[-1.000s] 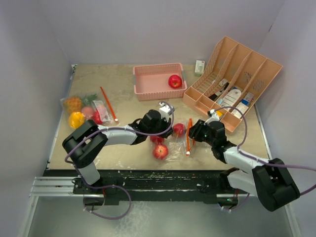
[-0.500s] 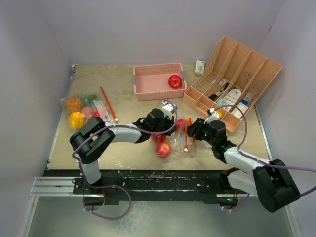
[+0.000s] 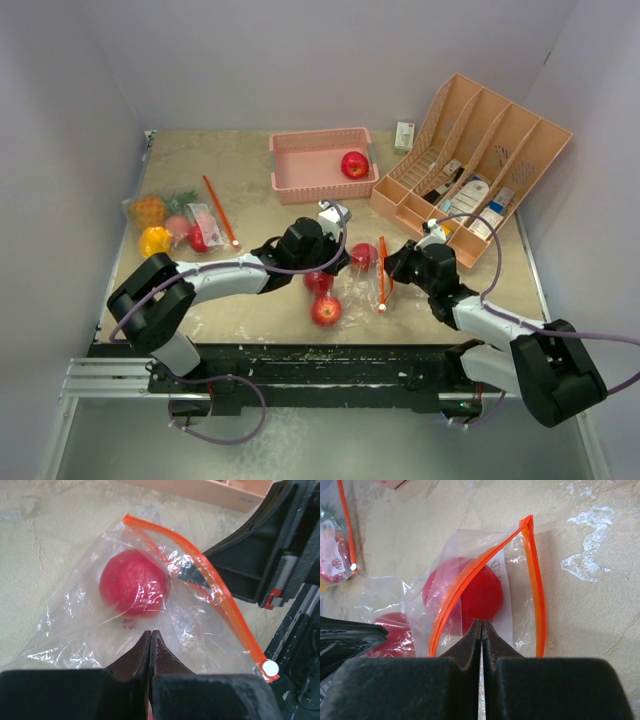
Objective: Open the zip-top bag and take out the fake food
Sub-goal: Pick up the fake fruit from the zipper food storage bag.
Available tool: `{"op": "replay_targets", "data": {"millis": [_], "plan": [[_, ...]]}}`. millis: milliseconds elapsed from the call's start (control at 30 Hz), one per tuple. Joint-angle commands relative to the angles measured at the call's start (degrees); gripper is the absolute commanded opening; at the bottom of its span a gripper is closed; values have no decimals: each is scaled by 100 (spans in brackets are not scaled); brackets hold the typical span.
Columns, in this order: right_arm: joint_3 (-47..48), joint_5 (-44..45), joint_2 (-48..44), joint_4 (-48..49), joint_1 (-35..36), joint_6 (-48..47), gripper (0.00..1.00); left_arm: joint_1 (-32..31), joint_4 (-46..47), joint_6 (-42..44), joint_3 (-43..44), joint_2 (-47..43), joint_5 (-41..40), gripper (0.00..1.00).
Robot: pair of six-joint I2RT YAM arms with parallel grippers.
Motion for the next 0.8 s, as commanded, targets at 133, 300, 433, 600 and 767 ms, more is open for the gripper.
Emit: {"op": "replay_targets", "data": {"millis": [133, 300, 433, 600, 767], "plan": [[201, -49, 52, 325, 6, -62, 0, 16, 57, 194, 356, 31, -304, 0], [199, -126, 74, 382, 6, -53, 0, 26, 169, 254, 815, 742, -314, 0], [183, -119, 10, 383, 6, -107, 0, 107, 111, 291, 1044, 1228, -302, 0], [174, -74, 19, 400, 6, -142, 14, 123, 134, 237, 1161, 1638, -117, 0], [228, 147, 74, 290, 6, -221, 38, 129, 135, 218, 1203, 1773, -24, 0]]}}
